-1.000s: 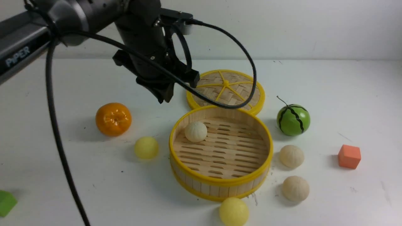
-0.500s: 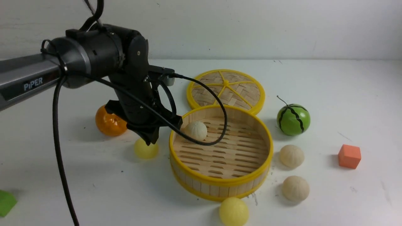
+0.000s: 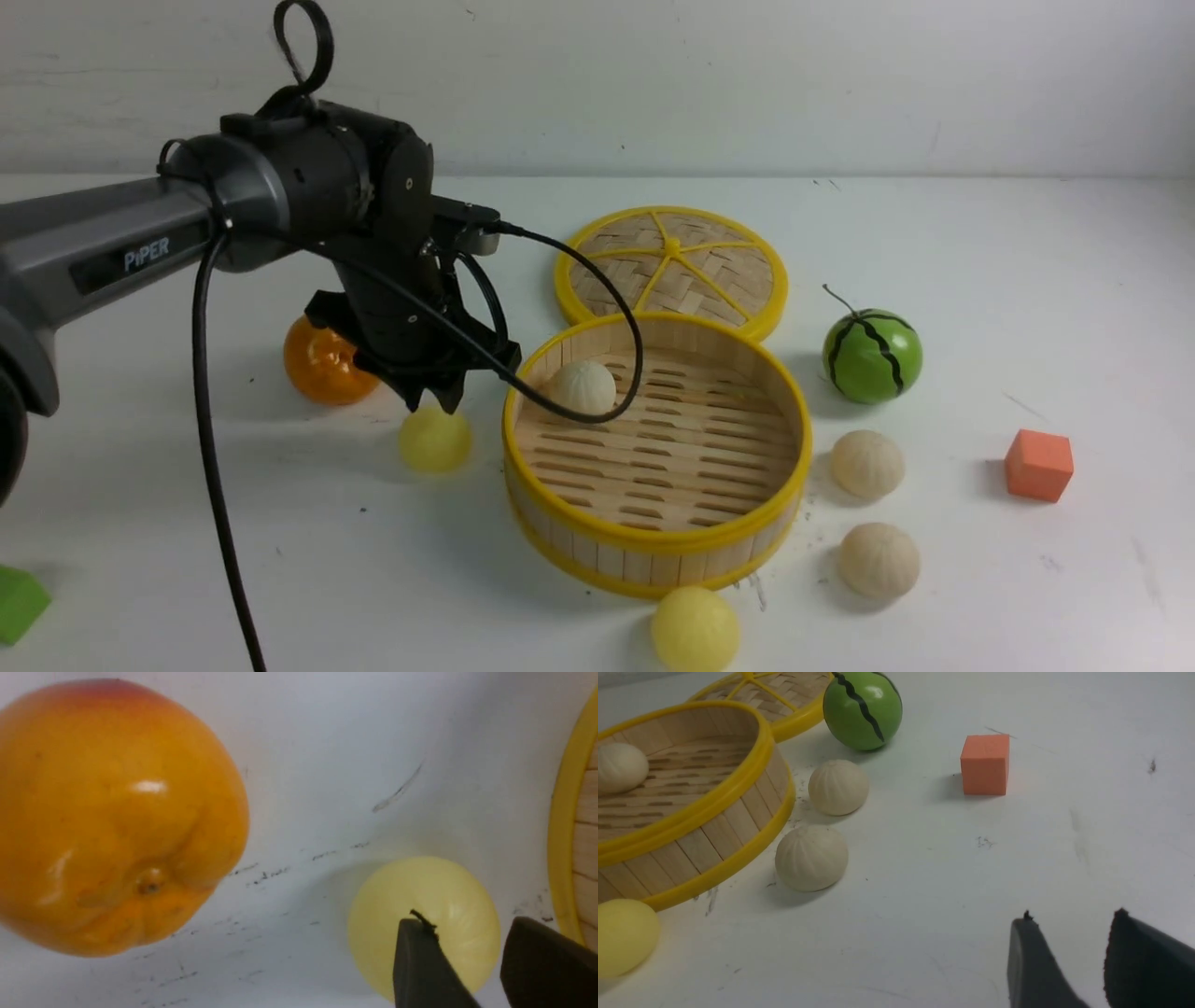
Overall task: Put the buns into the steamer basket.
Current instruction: Use the left arm to grab a steamed stuffed bun, then use the left arm to put the steamed stuffed bun into the steamer, then use the left arm to grab a steamed stuffed bun, then use the left arm to put the steamed stuffed bun into the steamer, then use the right arm to grab a steamed stuffed bun
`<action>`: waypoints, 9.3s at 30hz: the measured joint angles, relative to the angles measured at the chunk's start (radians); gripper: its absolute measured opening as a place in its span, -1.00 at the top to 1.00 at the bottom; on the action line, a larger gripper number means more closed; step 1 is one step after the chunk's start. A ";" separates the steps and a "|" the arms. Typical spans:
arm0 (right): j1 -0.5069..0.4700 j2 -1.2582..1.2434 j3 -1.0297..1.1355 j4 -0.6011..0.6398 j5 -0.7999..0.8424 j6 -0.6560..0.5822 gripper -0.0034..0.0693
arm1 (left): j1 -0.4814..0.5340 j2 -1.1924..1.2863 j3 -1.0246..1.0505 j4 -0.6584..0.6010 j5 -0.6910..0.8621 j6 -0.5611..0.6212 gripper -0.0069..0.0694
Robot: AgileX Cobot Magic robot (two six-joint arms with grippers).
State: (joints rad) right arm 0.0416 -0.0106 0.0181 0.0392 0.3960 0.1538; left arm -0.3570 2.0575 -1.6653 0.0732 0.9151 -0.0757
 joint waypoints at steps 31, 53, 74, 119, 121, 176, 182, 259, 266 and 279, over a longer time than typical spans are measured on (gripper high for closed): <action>0.000 0.000 0.000 0.000 0.000 0.000 0.25 | 0.020 0.059 -0.002 -0.033 -0.014 0.000 0.60; 0.000 0.000 0.000 0.000 0.000 0.000 0.24 | -0.124 -0.184 -0.002 -0.193 0.132 0.050 0.85; 0.000 0.000 0.000 0.000 0.000 0.000 0.24 | -0.192 -0.022 -0.003 -0.180 -0.038 0.069 0.19; 0.000 0.000 0.000 0.000 0.000 0.000 0.24 | -0.526 -0.037 0.038 -0.024 0.098 -0.267 0.09; 0.000 0.000 0.000 0.000 0.000 0.000 0.24 | -0.526 -0.018 0.038 -0.021 0.098 -0.267 0.09; 0.000 0.000 0.000 0.000 0.000 0.000 0.24 | -0.357 0.086 -0.253 -0.036 0.167 -0.144 0.84; 0.000 0.000 0.000 0.000 0.000 0.000 0.24 | -0.357 0.129 -0.259 -0.036 0.144 -0.131 0.57; 0.134 1.268 -0.944 0.320 0.621 -0.228 0.24 | -0.357 -1.739 1.518 -0.133 -0.915 -0.097 0.85; 0.297 1.610 -1.156 0.168 0.627 -0.141 0.24 | -0.357 -1.739 1.518 -0.133 -0.915 -0.097 0.85; 0.303 1.793 -1.268 0.116 0.519 -0.089 0.24 | -0.357 -1.739 1.518 -0.133 -0.915 -0.097 0.83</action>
State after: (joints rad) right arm 0.3450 1.7829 -1.2498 0.1548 0.9150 0.0649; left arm -0.7138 0.3187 -0.1474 -0.0602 0.0000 -0.1728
